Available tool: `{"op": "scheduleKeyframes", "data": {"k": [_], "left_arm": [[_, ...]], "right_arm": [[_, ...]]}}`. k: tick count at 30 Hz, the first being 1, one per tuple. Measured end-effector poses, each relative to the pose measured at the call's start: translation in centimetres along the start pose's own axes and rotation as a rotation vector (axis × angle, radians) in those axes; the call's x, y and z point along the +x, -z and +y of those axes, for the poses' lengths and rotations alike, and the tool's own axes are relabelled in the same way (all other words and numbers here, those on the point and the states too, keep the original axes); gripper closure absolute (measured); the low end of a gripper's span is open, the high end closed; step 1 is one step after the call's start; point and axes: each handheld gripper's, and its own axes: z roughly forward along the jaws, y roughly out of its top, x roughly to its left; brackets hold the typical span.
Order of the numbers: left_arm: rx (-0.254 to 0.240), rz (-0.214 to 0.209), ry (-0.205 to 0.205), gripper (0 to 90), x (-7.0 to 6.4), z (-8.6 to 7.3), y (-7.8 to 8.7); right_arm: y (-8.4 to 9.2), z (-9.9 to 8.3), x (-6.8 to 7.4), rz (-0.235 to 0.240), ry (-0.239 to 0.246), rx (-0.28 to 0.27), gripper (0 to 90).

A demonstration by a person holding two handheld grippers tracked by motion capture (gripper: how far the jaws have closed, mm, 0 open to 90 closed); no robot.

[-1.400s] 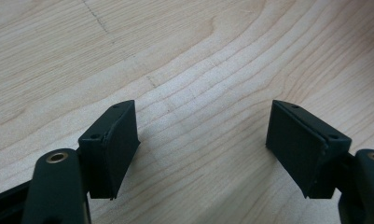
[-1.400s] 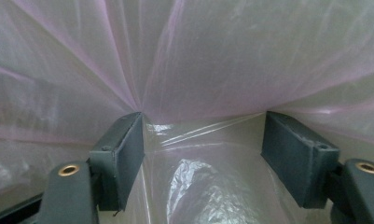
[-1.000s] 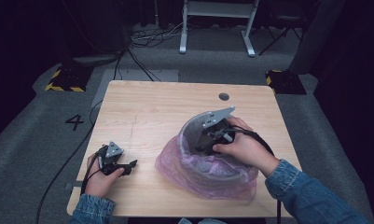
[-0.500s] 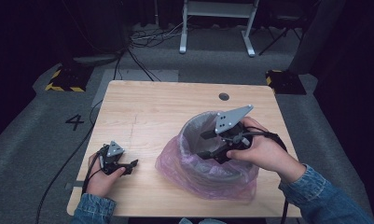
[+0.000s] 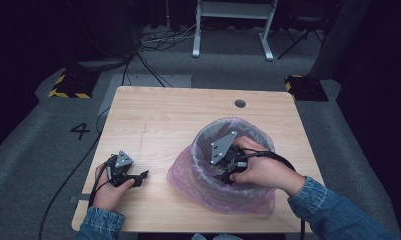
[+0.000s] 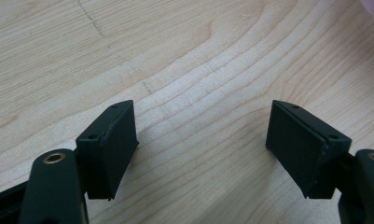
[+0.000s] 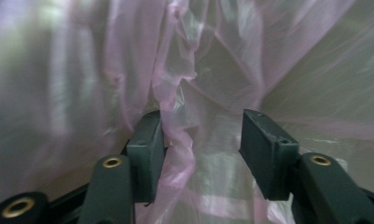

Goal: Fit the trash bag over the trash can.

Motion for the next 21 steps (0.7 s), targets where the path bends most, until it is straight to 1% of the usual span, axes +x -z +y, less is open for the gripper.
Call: {"op": "scheduleKeyframes", "data": {"k": [4, 6, 11, 12, 15, 17, 20, 21], "left_arm": [[0.000, 0.000, 0.000, 24.3, 0.0, 0.0, 0.0], [0.000, 0.000, 0.000, 24.3, 0.0, 0.0, 0.0], [0.000, 0.000, 0.002, 24.2, 0.0, 0.0, 0.0], [0.000, 0.000, 0.001, 24.2, 0.0, 0.0, 0.0], [0.001, 0.000, -0.001, 24.2, 0.0, 0.1, -0.1], [0.001, -0.001, -0.001, 24.2, 0.0, 0.1, -0.1], [0.001, -0.001, 0.001, 24.1, 0.0, 0.1, -0.1], [0.002, -0.001, 0.000, 24.2, 0.0, 0.1, -0.1]], "right_arm": [[-1.9, -0.2, -0.4, 0.011, -0.039, 0.007, 38.3], [-2.9, -0.4, -0.6, 0.013, -0.060, 0.011, 35.4], [-4.6, -0.9, -1.0, 0.002, -0.104, 0.039, 31.5], [-4.9, -1.0, -1.2, 0.003, -0.101, 0.048, 31.2], [-5.5, -1.2, -1.2, 0.018, -0.123, 0.078, 28.1], [-5.9, -1.2, -1.2, 0.049, -0.144, 0.090, 27.0], [-6.2, -1.1, -1.5, 0.025, -0.135, 0.100, 26.2], [-6.1, -1.0, -1.5, 0.021, -0.132, 0.093, 26.7]]}}
